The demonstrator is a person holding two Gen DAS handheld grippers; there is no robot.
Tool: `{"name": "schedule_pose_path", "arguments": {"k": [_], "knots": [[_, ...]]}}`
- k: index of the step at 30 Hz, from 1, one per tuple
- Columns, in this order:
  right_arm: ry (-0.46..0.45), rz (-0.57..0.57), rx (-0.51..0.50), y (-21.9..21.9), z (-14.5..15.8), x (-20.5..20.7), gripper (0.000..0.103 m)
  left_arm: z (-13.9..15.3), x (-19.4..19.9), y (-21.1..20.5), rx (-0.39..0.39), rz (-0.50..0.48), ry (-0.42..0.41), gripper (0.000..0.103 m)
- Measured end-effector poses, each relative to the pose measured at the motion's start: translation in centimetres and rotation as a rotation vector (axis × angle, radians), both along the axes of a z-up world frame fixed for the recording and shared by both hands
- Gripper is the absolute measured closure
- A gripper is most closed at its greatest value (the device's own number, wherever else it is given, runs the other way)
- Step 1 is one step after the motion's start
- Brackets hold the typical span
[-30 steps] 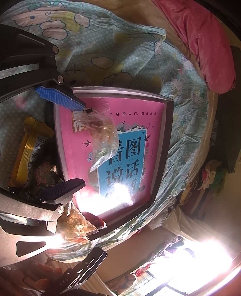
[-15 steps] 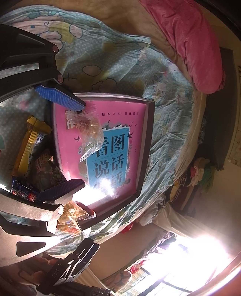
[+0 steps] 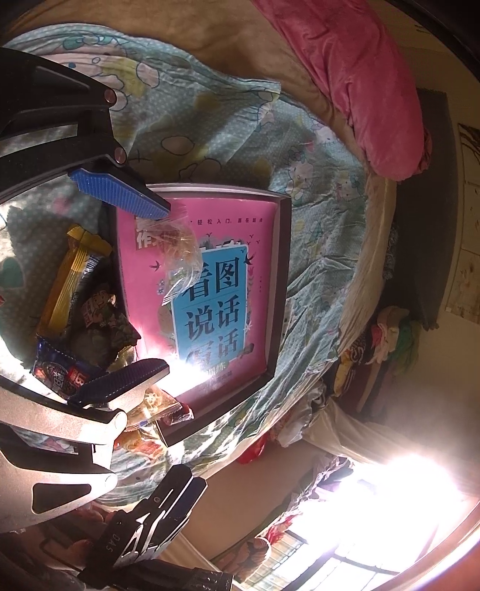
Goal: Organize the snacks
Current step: 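Withdraw both tools from the tray back toward the snack pile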
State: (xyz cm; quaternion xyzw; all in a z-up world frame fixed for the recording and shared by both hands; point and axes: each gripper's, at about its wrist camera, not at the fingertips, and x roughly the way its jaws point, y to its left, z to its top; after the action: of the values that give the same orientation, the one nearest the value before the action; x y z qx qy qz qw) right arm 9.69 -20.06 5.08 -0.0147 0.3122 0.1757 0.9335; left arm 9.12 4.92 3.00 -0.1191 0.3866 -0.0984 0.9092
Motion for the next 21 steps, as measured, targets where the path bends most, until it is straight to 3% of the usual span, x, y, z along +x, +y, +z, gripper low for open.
{"name": "schedule_pose_path", "arguments": {"k": [21], "knots": [[0.004, 0.035, 0.001, 0.5, -0.2, -1.2, 0.025, -0.5, -3.0, -3.1, 0.04, -0.08, 0.031, 0.023]]}}
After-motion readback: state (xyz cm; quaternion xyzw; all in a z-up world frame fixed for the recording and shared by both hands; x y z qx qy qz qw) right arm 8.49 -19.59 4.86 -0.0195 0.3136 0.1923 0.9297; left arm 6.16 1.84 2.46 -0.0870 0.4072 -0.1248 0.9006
